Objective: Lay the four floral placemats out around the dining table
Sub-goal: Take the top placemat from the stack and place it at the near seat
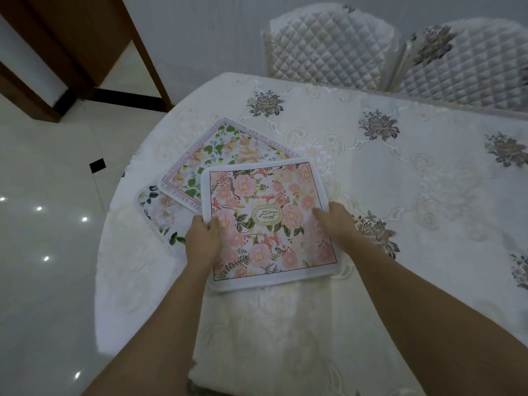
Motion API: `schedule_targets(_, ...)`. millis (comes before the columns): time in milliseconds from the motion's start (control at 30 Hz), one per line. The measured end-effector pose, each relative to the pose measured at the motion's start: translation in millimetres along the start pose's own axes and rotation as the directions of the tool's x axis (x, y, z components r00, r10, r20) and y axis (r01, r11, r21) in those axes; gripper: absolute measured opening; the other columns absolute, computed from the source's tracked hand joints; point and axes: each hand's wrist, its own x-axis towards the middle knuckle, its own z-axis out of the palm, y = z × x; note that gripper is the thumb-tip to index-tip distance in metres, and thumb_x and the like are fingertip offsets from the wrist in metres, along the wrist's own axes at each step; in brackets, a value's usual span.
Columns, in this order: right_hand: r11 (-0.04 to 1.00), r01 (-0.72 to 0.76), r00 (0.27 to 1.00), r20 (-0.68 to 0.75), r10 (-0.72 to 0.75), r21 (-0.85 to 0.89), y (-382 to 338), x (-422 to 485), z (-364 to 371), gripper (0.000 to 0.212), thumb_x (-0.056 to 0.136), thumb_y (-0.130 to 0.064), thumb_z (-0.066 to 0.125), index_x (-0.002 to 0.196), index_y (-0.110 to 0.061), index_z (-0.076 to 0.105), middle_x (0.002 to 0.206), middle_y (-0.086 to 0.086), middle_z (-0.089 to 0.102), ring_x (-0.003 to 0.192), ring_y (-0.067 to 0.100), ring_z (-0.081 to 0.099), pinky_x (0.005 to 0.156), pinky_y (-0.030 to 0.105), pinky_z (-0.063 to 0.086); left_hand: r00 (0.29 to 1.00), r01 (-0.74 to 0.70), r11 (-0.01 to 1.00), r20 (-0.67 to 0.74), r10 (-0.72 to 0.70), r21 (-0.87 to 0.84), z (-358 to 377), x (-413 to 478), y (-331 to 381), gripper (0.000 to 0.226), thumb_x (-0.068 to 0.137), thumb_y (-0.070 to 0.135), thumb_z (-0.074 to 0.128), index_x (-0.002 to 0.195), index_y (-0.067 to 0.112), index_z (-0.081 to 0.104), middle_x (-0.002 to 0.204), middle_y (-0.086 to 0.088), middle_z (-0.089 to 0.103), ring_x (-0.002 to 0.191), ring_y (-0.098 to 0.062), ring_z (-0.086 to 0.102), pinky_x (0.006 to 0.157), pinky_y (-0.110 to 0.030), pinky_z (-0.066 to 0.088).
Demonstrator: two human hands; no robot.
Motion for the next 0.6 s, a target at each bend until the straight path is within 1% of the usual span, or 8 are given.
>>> schedule_targets(67, 0.999, 0.026, 1.0, -0.003, -0.026, 0.038, -2.7, -6.3, 0.1, 0.044, 0.102, -0.033, 0.044, 0.129, 0.002, 0.049, 0.122, 0.014, 0.058, 0.107, 0.03, 0.057, 0.084, 0.036, 0.043, 0.999, -0.025, 0.999, 0.028, 0.026, -0.042, -3.0, 0.0, 0.9, 0.027, 0.101, 0.031, 0.046, 0.106, 0.005, 0.054, 0.091, -0.011, 0.06, 0.08, -0.03, 0.057, 0.073, -0.043, 0.049)
schedule_targets(100, 0.998, 0.042, 0.999, -0.006, -0.042, 0.054, -4.5, -12.0, -0.7, 0.042, 0.104, -0.031, 0.041, 0.127, 0.003, 0.048, 0.12, 0.013, 0.056, 0.108, 0.03, 0.055, 0.085, 0.036, 0.042, 0.999, -0.037, 0.998, 0.036, 0.039, -0.057, -4.5, -1.4, 1.7, 0.027, 0.101, 0.031, 0.045, 0.106, 0.006, 0.053, 0.089, -0.01, 0.059, 0.077, -0.029, 0.056, 0.07, -0.042, 0.049)
schedule_targets(200, 0.994, 0.085, 0.996, -0.035, -0.083, 0.067, -4.4, -28.1, -6.8, 0.031, 0.105, -0.03, 0.038, 0.112, -0.002, 0.05, 0.097, 0.006, 0.05, 0.091, 0.024, 0.049, 0.078, 0.033, 0.037, 0.993, -0.097, 0.993, 0.053, 0.101, -0.072, -8.2, -11.7, 10.6, 0.024, 0.102, 0.029, 0.045, 0.103, 0.006, 0.051, 0.08, -0.005, 0.055, 0.07, -0.026, 0.054, 0.064, -0.04, 0.046)
schedule_targets(300, 0.992, 0.101, 0.99, -0.105, -0.092, 0.078, 2.0, -44.1, -18.7, 0.026, 0.104, -0.029, 0.039, 0.093, -0.007, 0.044, 0.077, 0.0, 0.04, 0.077, 0.021, 0.043, 0.062, 0.033, 0.033, 0.985, -0.15, 0.986, 0.074, 0.156, -0.072, -10.0, -26.3, 20.3, 0.022, 0.102, 0.029, 0.044, 0.102, 0.008, 0.049, 0.079, -0.003, 0.054, 0.07, -0.024, 0.053, 0.066, -0.039, 0.045)
schedule_targets(367, 0.992, 0.104, 0.983, -0.16, -0.092, 0.067, 8.7, -56.3, -29.0, 0.026, 0.104, -0.028, 0.04, 0.089, -0.008, 0.042, 0.073, -0.001, 0.038, 0.071, 0.019, 0.041, 0.057, 0.031, 0.029, 0.977, -0.179, 0.98, 0.105, 0.187, -0.082, -8.3, -36.7, 25.6, 0.023, 0.103, 0.029, 0.043, 0.104, 0.007, 0.049, 0.082, -0.005, 0.055, 0.071, -0.024, 0.052, 0.066, -0.039, 0.045)
schedule_targets(433, 0.993, 0.107, 0.971, -0.217, -0.095, 0.045, 16.7, -69.7, -42.0, 0.026, 0.103, -0.029, 0.041, 0.087, -0.009, 0.04, 0.073, -0.001, 0.039, 0.071, 0.02, 0.042, 0.06, 0.033, 0.03, 0.966, -0.198, 0.975, 0.147, 0.211, -0.099, -3.5, -48.6, 30.3, 0.024, 0.103, 0.029, 0.042, 0.103, 0.006, 0.046, 0.08, -0.006, 0.052, 0.067, -0.024, 0.049, 0.061, -0.038, 0.043)
schedule_targets(467, 0.993, 0.106, 0.967, -0.237, -0.091, 0.054, 21.9, -76.5, -49.2, 0.025, 0.103, -0.029, 0.041, 0.086, -0.01, 0.039, 0.073, -0.001, 0.039, 0.071, 0.02, 0.042, 0.061, 0.033, 0.032, 0.961, -0.208, 0.972, 0.164, 0.225, -0.11, 0.0, -54.8, 32.3, 0.023, 0.103, 0.029, 0.041, 0.102, 0.006, 0.045, 0.078, -0.006, 0.05, 0.065, -0.024, 0.048, 0.06, -0.037, 0.041)
schedule_targets(600, 0.986, 0.108, 0.943, -0.326, -0.061, 0.13, 49.0, -111.8, -80.2, 0.022, 0.102, -0.03, 0.044, 0.09, -0.011, 0.041, 0.076, -0.001, 0.044, 0.061, 0.011, 0.04, 0.052, 0.028, 0.032, 0.932, -0.264, 0.953, 0.215, 0.291, -0.147, 19.0, -88.5, 44.0, 0.018, 0.104, 0.027, 0.04, 0.102, 0.009, 0.043, 0.076, -0.003, 0.047, 0.064, -0.021, 0.046, 0.058, -0.035, 0.039)
